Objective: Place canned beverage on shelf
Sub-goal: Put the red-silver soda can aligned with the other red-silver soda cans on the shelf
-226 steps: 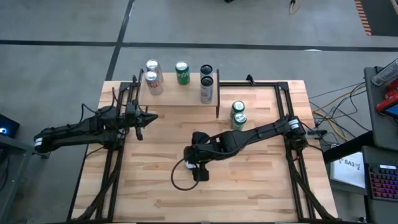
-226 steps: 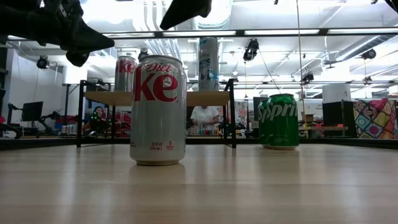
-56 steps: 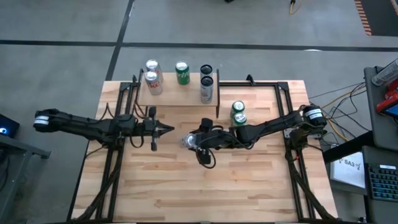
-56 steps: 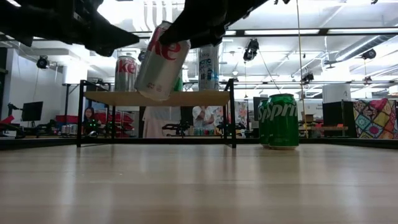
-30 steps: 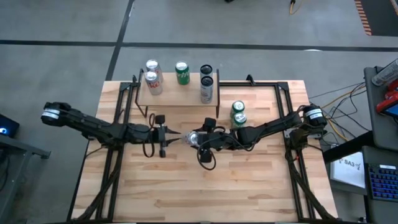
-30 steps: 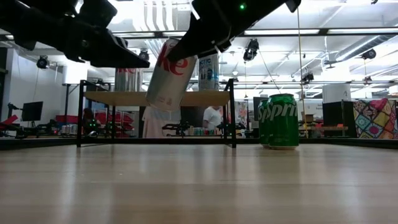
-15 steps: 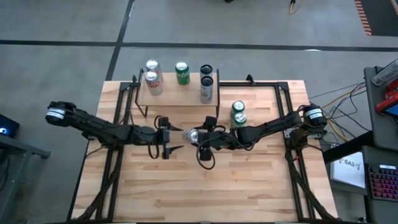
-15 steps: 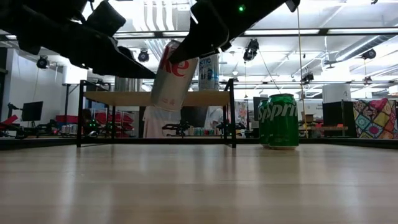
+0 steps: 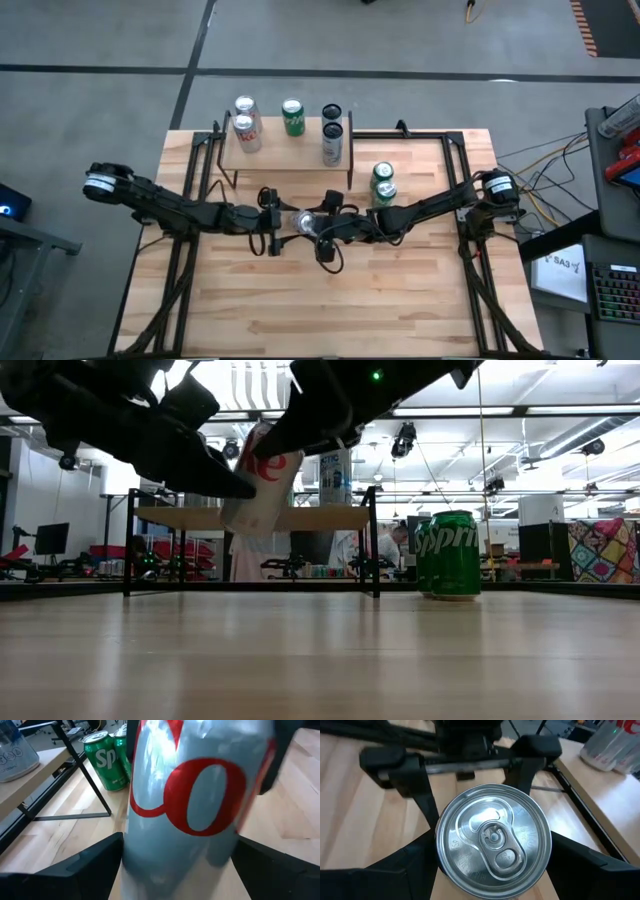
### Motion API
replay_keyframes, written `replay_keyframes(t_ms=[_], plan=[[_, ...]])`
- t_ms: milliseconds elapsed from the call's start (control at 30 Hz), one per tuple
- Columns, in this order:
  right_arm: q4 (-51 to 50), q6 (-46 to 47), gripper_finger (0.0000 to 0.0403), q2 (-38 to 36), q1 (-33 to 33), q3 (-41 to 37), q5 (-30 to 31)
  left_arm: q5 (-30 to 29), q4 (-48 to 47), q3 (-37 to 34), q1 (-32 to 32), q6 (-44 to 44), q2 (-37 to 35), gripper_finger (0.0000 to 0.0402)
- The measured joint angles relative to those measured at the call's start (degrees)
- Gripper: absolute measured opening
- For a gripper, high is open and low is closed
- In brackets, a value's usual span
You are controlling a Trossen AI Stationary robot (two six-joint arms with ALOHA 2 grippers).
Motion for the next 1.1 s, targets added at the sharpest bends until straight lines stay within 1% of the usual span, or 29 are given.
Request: replay_keyframes(t_ms=[233, 300, 467, 667, 767, 967, 1100], plan=[[3.2, -1.4, 0.029, 0.0, 0.0, 0.0, -0.1, 0.0, 0.8, 1.3, 0.0, 0.2, 1.3, 0.034], [3.3, -1.5, 0.029, 0.0, 0.0, 0.0, -0.3, 0.0, 0.5, 1.6, 0.0, 0.4, 1.4, 0.0332], [3.1, -1.4, 0.029, 0.0, 0.0, 0.0, -0.5, 0.2, 0.4, 1.6, 0.0, 0.9, 1.4, 0.0298], [3.1, -1.3, 0.0292, 0.0, 0.0, 0.0, -0.6, -0.2, 0.4, 1.6, -0.1, 1.3, 1.3, 0.0296], [3.3, -1.2, 0.0309, 0.0, -0.1, 0.0, -1.8, -0.6, 0.3, 1.6, -0.1, 1.3, 0.7, 0.0296], [3.3, -0.8, 0.0358, -0.1, -0.1, 0.6, -2.4, -0.5, 0.3, 1.6, -0.1, 1.4, 0.0, 0.0296], [2.7, -2.1, 0.0366, -1.1, -0.1, 1.3, -2.4, -0.7, 1.7, 1.1, -0.3, 1.6, -0.7, 0.0296]])
